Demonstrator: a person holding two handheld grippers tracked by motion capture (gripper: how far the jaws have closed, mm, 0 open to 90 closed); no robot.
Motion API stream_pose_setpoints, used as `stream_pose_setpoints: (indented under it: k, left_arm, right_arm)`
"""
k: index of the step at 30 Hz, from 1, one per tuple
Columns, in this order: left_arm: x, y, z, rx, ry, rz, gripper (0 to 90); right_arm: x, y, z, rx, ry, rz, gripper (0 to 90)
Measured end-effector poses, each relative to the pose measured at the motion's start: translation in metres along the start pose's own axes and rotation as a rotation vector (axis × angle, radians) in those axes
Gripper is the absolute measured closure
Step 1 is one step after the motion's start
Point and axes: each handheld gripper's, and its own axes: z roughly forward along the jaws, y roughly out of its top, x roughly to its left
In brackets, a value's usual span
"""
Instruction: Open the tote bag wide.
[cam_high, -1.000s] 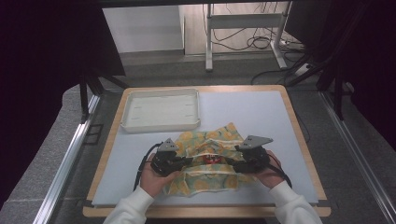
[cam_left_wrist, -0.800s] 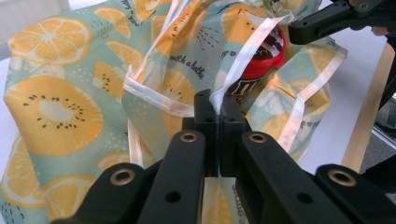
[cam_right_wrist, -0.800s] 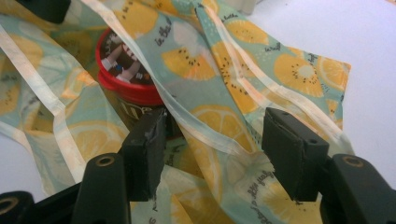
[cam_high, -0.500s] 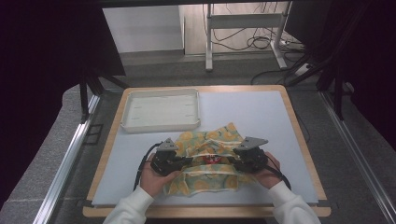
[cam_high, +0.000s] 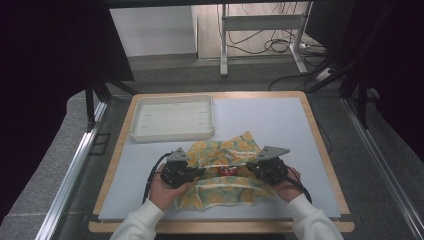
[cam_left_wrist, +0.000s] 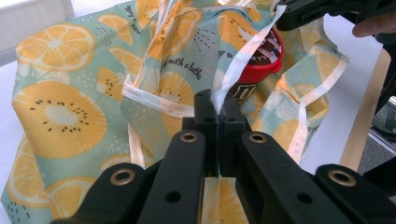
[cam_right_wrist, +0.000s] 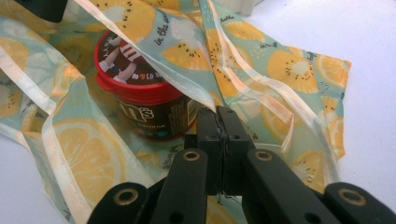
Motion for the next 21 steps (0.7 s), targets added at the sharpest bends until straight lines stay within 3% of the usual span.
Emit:
stream_pose_setpoints:
  k: [9, 21]
  left_arm:
    - [-0.001, 0.003, -0.004, -0.022, 0.014, 0.004, 90.0]
    - [0.001, 0.009, -0.001, -0.022, 0.056, 0.022, 90.0]
  right_arm:
    - [-0.002, 0.005, -0.011, -0.069, 0.002, 0.009, 88.5]
    - [-0.01, 0.015, -0.006, -0.099, -0.025, 0.027, 88.9]
